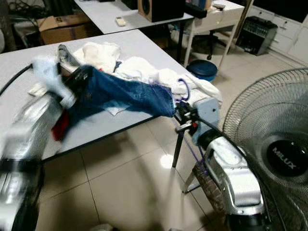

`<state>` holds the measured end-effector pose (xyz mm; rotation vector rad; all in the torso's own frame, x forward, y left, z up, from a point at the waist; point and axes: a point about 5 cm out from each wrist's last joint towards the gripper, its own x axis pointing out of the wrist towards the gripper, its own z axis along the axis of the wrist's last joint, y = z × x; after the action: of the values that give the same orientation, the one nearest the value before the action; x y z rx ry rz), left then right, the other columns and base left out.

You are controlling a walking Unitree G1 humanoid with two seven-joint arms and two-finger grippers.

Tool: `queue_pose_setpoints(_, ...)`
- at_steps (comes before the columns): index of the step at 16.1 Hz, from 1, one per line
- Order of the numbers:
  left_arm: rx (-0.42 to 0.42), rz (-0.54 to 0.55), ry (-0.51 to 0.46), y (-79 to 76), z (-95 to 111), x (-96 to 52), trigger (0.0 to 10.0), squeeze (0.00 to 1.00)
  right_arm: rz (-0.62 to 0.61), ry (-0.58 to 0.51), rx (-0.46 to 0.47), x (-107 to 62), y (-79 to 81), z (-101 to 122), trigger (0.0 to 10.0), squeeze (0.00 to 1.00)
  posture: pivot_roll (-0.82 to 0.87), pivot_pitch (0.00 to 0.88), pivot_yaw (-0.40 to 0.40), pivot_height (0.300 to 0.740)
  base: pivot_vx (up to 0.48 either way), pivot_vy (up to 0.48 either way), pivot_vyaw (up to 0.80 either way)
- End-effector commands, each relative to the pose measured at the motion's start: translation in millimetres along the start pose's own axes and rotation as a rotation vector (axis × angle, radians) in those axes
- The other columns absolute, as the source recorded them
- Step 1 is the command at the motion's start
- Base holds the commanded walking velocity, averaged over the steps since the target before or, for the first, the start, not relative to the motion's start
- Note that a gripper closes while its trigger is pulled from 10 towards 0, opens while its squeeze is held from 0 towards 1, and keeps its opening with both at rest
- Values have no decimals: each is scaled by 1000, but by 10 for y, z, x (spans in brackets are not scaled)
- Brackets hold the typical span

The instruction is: Hang hanger

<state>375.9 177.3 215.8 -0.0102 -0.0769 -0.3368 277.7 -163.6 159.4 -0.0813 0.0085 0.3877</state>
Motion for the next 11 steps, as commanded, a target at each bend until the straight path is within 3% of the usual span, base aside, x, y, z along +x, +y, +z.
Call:
queue_pose_setpoints(1,60,-3,-80,-15,225,87,0,0,-22,-34,-18,-4,-49,61,10000,0,-87,0,23,740,0,0,0)
queue_pose_setpoints(2,57,-34,-181,-55,595,232,0,0,-21,-53,-31,-7,-60,112,10000,0,-104,0,48,740,0,0,0)
queue_pose_setpoints(3,21,-68,-287,-87,910,272,0,0,-17,-72,-33,-22,-56,152,10000,0,-106,0,56,740,0,0,0)
queue_pose_setpoints(4,-47,-103,-417,-52,1179,195,0,0,-26,-90,-10,-72,-7,147,10000,0,-118,0,72,740,0,0,0)
queue_pose_setpoints(6,-38,-131,-447,-41,1183,145,0,0,-30,-94,-1,-96,39,130,10000,0,-118,0,71,740,0,0,0)
queue_pose_setpoints(8,-94,-118,-582,63,1428,71,0,0,-16,-103,11,-97,95,127,10000,0,-106,0,59,740,0,0,0)
queue_pose_setpoints(9,-85,-135,-578,89,1469,66,0,0,-11,-103,11,-71,100,124,10000,0,-97,0,54,740,0,0,0)
queue_pose_setpoints(10,40,-154,-506,83,1365,71,0,0,-3,-116,8,-38,106,151,10000,0,-93,0,46,740,0,0,0)
queue_pose_setpoints(11,20,-125,-542,161,1434,38,0,0,-3,-140,8,-13,100,206,10000,0,-92,0,38,740,0,0,0)
